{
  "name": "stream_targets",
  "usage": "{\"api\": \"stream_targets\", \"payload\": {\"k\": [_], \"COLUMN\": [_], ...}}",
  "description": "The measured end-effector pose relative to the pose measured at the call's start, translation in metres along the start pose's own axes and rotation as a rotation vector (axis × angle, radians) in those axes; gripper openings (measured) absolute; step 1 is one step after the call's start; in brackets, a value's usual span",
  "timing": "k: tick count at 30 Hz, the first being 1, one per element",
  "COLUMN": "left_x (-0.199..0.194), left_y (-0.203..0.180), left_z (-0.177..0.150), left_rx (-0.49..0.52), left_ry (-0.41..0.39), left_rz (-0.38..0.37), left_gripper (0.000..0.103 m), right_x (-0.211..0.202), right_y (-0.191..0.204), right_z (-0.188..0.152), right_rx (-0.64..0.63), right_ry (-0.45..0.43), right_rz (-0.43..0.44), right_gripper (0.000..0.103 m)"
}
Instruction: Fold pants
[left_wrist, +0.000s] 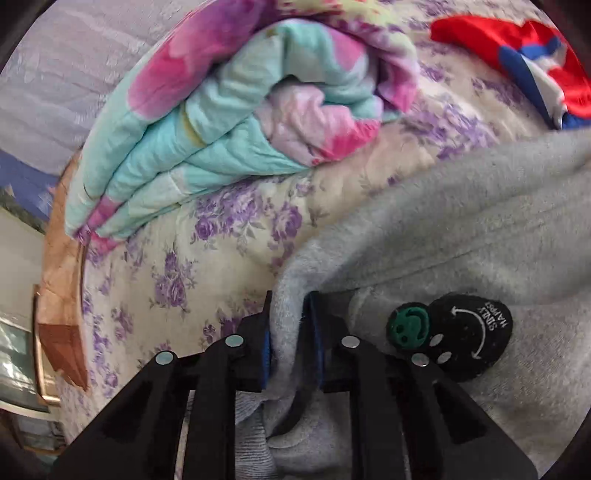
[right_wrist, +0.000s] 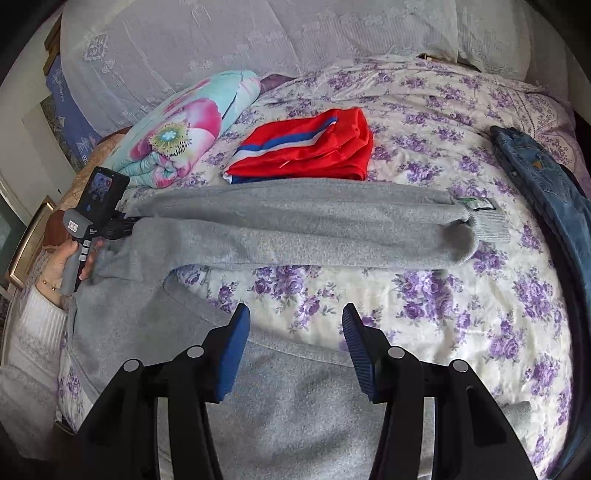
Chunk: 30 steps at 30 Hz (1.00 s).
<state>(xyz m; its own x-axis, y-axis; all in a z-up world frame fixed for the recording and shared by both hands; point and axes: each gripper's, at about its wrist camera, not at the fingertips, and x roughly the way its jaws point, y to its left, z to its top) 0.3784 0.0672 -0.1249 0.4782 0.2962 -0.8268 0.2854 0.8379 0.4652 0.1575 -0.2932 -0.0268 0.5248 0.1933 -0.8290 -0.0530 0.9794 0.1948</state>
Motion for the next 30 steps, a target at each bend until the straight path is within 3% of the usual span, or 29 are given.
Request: {"api": "stream_targets", "payload": {"k": [3,7,9,12,15,17,23,27,28,29,30], "left_x": [-0.006,-0.010,-0.009,-0.004,0.000,0.000,-0.030,-0.033,-0.027,-0.021,-0.015], "left_y": [0.001,0.033,0.043,0.047,0.059,0.073,0.128,0.111,0.109,0.108,0.108], "left_z": [-0.001,-0.001,-0.002,-0.003,-0.001,-0.002,-0.009,-0.009,-0.010,-0.013,-0.019], "left_rx": [0.009,-0.079,-0.101,-0.111,-0.131,-0.145,-0.175,-0.130,-0.134,-0.139,-0.145], "left_ry": [-0.001,0.017,0.019,0.022,0.028,0.036,-0.053,-0.049,-0.041,-0.026,-0.009], "left_rz": [0.001,-0.152,-0.188,-0.199,-0.241,-0.285,-0.398,-0.349,-0.367,-0.411,-0.462], "left_gripper": [0.014,0.020,0.025,0.032,0.041,0.051,0.056,0.056,0.047,0.026,0.016], "right_x": [0.017,0.046,0.075,0.138,0.199,0.234,0.242,0.243,0.244,0.242,0.239], "right_y": [0.032,0.092,0.125,0.161,0.171,0.166,0.174,0.180,0.179,0.179,0.177], "right_z": [0.025,0.083,0.114,0.145,0.155,0.150,0.143,0.143,0.145,0.147,0.150], "right_rx": [-0.074,-0.188,-0.258,-0.311,-0.289,-0.242,-0.282,-0.296,-0.294,-0.292,-0.288], "right_ry": [0.037,0.046,0.059,0.170,0.275,0.348,0.313,0.335,0.347,0.361,0.382], "right_rz": [0.058,0.138,0.160,0.191,0.129,0.103,0.069,0.053,0.058,0.064,0.073], "right_gripper": [0.052,0.053,0.052,0.048,0.025,0.026,0.026,0.026,0.026,0.027,0.028]}}
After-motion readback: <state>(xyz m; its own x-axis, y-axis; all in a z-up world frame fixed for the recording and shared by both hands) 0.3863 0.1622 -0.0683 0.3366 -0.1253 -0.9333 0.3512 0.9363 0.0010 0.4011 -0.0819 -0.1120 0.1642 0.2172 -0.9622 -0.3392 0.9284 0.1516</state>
